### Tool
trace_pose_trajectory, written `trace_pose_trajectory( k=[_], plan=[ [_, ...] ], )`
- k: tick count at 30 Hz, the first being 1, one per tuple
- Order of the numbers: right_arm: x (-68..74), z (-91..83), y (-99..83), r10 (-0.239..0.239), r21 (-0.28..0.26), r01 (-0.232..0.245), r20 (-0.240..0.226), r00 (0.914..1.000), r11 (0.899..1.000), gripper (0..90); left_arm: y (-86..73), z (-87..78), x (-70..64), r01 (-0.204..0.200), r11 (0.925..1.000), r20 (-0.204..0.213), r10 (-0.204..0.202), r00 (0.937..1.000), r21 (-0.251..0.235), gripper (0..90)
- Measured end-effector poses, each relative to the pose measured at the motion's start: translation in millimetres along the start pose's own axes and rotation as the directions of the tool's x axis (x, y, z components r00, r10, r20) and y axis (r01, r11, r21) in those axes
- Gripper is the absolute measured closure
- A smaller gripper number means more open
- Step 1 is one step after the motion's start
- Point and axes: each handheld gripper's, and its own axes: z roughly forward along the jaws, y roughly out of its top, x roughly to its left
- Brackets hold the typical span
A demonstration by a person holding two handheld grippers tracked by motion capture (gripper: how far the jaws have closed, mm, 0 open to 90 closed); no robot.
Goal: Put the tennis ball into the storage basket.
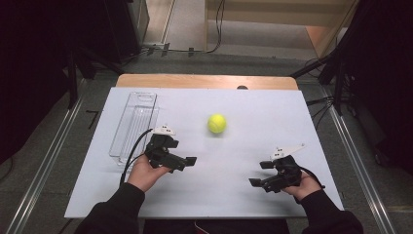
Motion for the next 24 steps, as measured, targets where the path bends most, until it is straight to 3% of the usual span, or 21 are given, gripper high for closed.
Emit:
trace_pose_trajectory(
  k=[9,17,24],
  plan=[
    [0.8,0.2,0.1,-0.002,0.003,0.002,-0.006,1.0,1.0,14.8,5.8,6.1,5.0,0.015,0.9999,-0.005,-0.015,0.9999,0.001,0.0],
    [1.3,0.2,0.4,-0.004,0.003,0.004,-0.006,1.0,1.0,14.8,18.1,13.3,7.1,-0.005,0.9999,-0.035,0.005,0.9994,-0.01,0.0],
    [1.6,0.4,0.7,-0.008,-0.001,0.008,-0.011,0.9999,1.0,14.8,25.0,18.9,8.7,-0.013,0.9999,-0.016,0.013,0.9998,0.0,0.0]
  ],
)
